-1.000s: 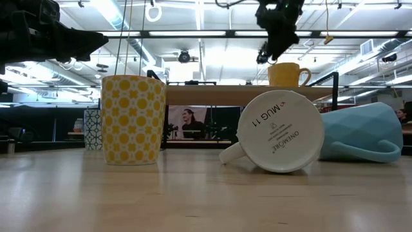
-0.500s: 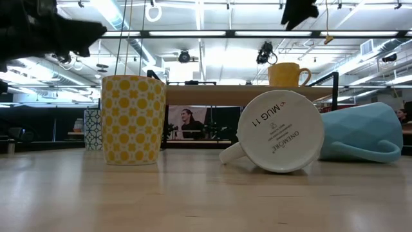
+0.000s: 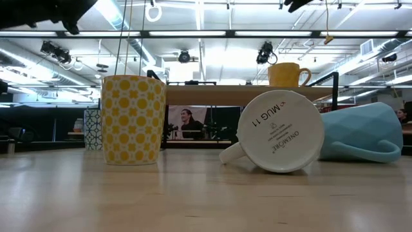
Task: Place coffee mugs
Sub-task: Put the blue patterned mug on the shelf
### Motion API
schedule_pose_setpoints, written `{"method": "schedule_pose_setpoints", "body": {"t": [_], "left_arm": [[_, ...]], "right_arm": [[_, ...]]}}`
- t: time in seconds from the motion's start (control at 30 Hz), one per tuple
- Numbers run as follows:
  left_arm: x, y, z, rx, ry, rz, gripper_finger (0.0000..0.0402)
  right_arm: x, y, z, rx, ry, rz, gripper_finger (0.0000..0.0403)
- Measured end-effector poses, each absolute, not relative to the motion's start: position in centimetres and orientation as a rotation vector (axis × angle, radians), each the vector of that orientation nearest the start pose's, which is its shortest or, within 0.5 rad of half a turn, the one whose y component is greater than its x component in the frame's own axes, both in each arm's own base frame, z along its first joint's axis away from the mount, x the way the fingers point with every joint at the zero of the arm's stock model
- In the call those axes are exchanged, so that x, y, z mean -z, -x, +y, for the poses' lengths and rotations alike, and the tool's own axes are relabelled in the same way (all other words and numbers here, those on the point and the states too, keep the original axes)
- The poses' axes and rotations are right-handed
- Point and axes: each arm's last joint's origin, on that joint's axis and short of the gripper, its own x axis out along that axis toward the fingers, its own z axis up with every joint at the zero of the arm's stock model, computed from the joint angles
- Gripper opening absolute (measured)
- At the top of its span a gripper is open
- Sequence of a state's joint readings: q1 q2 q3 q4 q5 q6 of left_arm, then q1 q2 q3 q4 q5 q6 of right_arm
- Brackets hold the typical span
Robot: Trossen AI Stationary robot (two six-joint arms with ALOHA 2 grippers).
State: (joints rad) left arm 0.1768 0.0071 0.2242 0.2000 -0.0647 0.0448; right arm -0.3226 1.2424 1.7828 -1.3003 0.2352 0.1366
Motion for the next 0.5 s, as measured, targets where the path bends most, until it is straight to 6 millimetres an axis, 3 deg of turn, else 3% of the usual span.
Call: {"method": "schedule_pose_setpoints", "body": {"t": [0.23,0.5], "left_arm": [[-28.6,-6.4,1.8,-0.412,0.007,-0.193,0.0114],[-31.4,-8.6,2.8,-0.605,0.076,0.115,0.0114]], "right_arm": [[-46.2,-19.1,-7.0,0.547,-0.094,0.721,0.0204],[-45.7,-21.1,-7.5,0.496,-0.035,0.729,0.0204]]}}
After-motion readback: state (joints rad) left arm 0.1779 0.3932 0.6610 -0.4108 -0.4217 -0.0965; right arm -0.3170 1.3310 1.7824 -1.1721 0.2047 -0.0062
